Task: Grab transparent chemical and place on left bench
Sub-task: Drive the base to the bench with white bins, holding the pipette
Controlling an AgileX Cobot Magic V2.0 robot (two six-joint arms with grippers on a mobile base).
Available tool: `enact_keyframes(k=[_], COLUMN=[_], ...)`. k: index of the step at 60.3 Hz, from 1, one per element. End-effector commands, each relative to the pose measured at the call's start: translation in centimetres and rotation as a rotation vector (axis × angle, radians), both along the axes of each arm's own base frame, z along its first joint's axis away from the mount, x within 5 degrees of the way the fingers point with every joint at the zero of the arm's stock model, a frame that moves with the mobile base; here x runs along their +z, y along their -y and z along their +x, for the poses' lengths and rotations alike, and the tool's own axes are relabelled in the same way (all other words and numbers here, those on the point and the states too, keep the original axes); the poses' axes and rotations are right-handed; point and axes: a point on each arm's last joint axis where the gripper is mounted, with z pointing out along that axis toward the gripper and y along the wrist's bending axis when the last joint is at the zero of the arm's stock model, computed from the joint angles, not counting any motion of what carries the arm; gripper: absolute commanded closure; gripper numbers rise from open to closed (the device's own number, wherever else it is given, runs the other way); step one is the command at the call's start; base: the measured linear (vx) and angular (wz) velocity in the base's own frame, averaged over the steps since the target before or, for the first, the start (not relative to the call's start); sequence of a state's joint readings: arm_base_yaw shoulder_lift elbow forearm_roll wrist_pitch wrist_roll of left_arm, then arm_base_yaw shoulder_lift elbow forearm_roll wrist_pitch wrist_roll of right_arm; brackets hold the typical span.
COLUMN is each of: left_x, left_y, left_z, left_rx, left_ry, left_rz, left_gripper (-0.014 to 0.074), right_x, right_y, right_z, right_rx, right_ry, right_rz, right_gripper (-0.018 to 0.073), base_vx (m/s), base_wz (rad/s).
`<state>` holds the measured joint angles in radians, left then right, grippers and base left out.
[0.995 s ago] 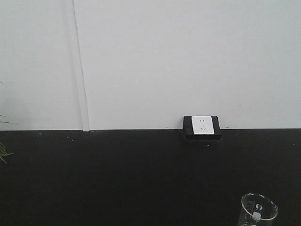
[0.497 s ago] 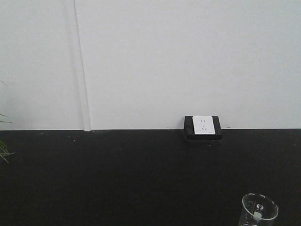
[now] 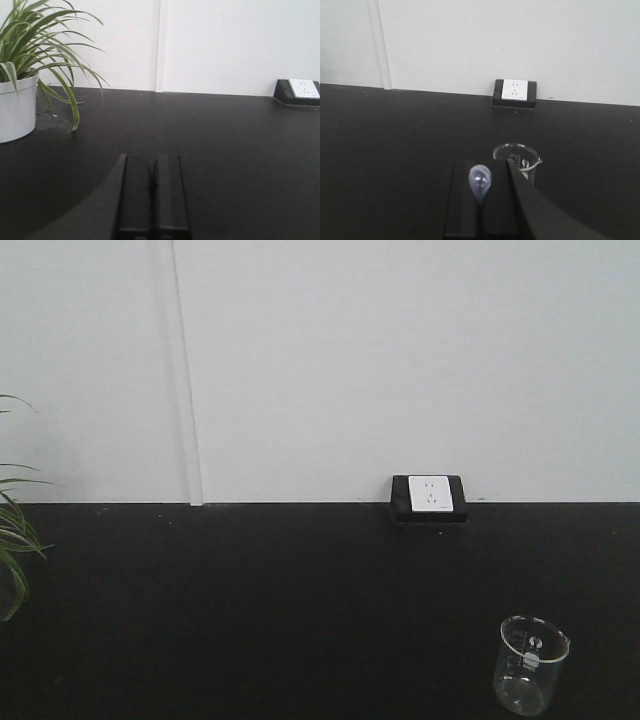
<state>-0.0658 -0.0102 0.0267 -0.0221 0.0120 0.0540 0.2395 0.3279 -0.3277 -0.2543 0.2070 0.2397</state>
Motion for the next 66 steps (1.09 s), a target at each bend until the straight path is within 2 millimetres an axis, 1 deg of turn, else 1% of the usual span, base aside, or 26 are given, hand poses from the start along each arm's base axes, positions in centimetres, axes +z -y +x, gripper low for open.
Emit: enact_keyframes(k=[1,43,66], left_x=[0.27,0.27,0.27], left_y=[-0.02,-0.02,-0.02], left_z=[-0.15,-0.15,-0.15], left_rx=[-0.001,-0.001,-0.001], left_ry=[0.081,0.081,0.081], left_rz=[-0.014,-0.014,-0.014], left_gripper=[0.0600,0.0600,0.0600], right_x=[1.63,1.63,1.63], right_y=[-0.16,-0.16,-0.16], right_z=[0.00,0.00,0.00], right_rx=[0.018,0.018,0.018], right_ry=[0.098,0.098,0.098], right_rz=[0.010,0.010,0.010], right_gripper=[0.0562,0.0562,0.0562], base_vx=[-0.25,-0.35,-0.35], base_wz=[0.02,-0.02,0.11])
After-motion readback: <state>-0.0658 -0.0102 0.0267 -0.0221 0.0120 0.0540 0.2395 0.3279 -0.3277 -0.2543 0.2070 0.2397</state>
